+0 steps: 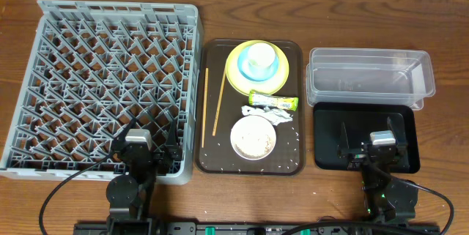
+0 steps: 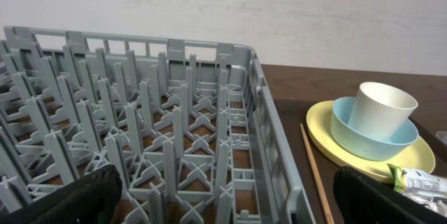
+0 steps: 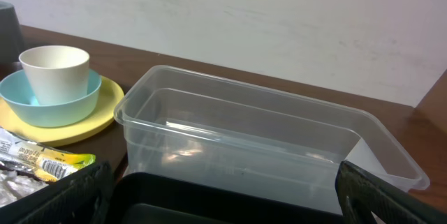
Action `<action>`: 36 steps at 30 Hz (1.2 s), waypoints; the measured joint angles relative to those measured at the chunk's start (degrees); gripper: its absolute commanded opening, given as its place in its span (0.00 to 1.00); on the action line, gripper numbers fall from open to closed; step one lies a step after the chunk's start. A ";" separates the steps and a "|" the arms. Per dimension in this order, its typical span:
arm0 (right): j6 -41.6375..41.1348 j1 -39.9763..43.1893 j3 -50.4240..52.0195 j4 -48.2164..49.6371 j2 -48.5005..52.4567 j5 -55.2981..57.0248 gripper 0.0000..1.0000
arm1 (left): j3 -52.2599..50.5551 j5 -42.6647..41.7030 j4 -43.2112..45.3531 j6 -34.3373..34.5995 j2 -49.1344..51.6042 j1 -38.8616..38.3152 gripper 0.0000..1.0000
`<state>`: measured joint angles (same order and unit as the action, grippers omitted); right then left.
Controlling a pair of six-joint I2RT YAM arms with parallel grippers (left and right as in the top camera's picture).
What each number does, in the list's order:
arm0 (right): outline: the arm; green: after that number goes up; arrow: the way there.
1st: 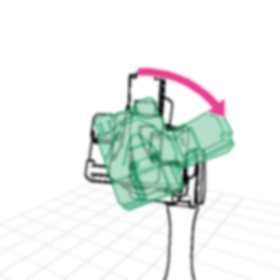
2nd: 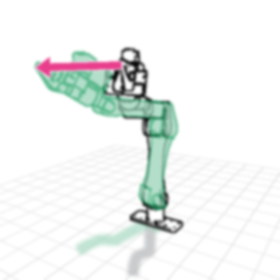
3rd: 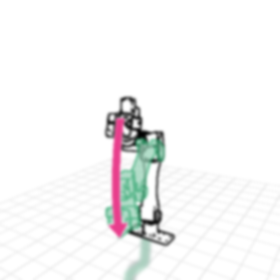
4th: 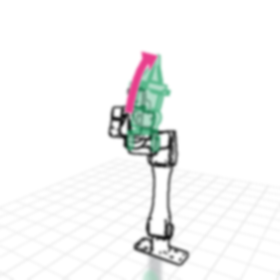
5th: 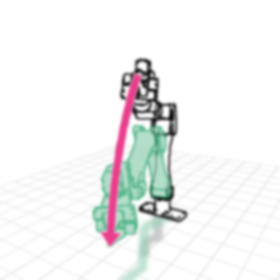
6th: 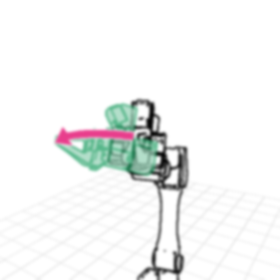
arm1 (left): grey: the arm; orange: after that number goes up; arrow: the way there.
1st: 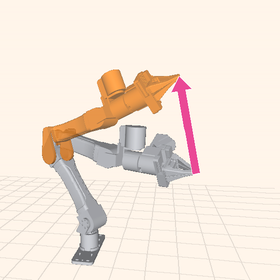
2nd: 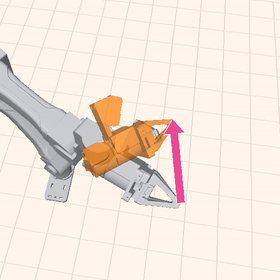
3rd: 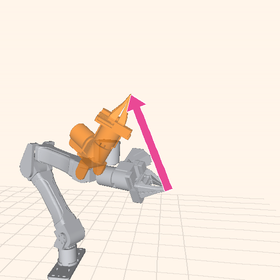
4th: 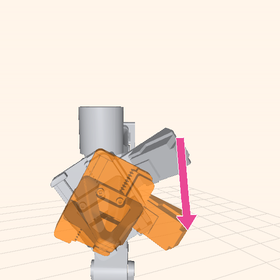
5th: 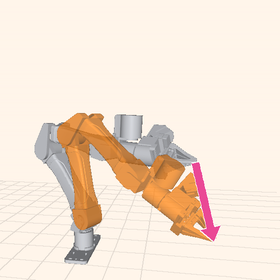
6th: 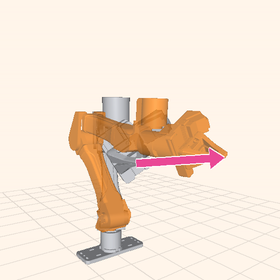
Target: Sort waste into correct bins and load items into the dishwasher
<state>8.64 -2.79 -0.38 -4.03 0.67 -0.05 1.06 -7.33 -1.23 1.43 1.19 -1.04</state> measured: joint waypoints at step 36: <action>0.02 0.00 0.00 0.00 0.02 -0.07 0.99 | 96.91 -32.87 -58.80 0.00 65.42 0.00 0.98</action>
<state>8.67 -2.79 -0.38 -4.03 0.69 -0.12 97.97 -40.21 -60.03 1.43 66.61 -1.04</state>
